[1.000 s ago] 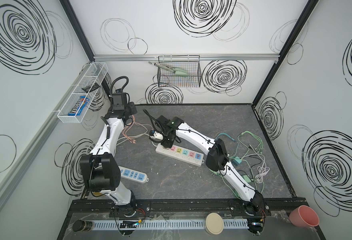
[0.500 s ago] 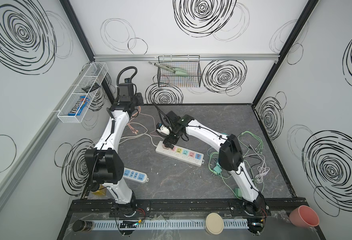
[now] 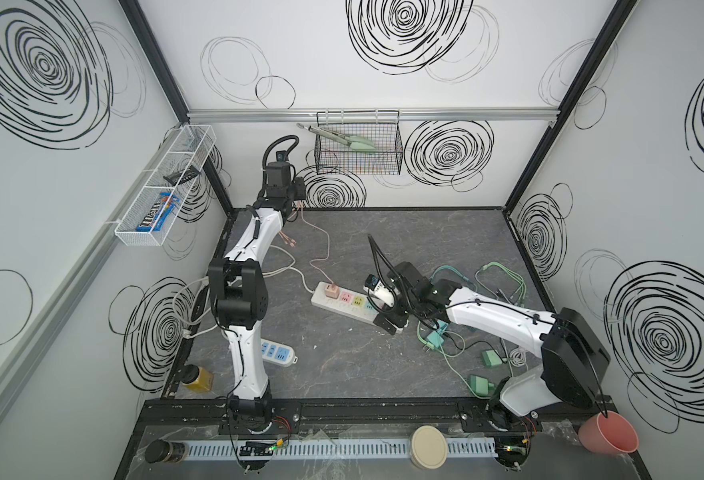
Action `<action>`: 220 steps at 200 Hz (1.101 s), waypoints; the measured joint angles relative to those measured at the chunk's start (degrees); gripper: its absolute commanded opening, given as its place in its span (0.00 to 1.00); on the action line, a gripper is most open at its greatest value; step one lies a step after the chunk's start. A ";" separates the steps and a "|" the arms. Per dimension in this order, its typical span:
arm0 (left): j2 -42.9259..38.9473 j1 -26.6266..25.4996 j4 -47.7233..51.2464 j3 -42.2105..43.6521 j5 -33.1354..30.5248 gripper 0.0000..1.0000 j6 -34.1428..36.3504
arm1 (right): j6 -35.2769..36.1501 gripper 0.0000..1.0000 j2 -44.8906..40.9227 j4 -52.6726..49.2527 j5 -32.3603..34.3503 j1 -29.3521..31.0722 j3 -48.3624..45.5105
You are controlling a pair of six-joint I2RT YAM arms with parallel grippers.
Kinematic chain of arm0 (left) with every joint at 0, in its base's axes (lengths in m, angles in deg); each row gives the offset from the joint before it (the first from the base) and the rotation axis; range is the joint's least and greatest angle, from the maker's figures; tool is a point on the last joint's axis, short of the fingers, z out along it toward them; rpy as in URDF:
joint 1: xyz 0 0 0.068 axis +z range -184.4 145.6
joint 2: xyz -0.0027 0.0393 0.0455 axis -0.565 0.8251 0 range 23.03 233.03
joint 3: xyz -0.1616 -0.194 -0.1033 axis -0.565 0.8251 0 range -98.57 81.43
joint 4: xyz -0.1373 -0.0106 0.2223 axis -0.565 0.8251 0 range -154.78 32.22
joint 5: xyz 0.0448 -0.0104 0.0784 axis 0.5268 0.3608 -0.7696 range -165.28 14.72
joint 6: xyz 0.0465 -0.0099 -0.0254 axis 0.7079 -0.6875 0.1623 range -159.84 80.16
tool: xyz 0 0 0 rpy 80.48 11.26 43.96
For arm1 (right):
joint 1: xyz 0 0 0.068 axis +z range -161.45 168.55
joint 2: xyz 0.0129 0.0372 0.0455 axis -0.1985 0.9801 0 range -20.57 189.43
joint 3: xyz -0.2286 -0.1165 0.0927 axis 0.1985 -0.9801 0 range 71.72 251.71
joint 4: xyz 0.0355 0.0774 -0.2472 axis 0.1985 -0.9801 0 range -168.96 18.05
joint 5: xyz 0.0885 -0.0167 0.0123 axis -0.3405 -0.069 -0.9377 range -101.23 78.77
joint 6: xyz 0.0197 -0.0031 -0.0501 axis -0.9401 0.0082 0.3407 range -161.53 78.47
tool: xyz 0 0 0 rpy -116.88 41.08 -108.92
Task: Insert the plug
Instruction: 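Open the right gripper and lift it off the plugged block, then release the peach cable with the left gripper while the right moves to the green cables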
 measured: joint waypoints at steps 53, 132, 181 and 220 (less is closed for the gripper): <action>11.54 0.83 6.03 -8.92 1.53 0.37 -6.21 | 4.79 0.99 -0.59 4.04 5.77 1.79 -5.55; 3.76 0.83 10.47 2.47 -5.25 0.96 -7.21 | 15.65 1.00 8.59 10.14 15.32 0.66 -5.18; -13.60 0.15 6.25 15.26 -10.82 0.96 -7.37 | 19.15 1.00 14.32 14.80 19.34 -3.13 0.07; -22.43 -2.54 3.85 21.03 -14.67 0.96 -7.41 | 18.86 0.97 12.83 12.70 17.35 -4.68 1.01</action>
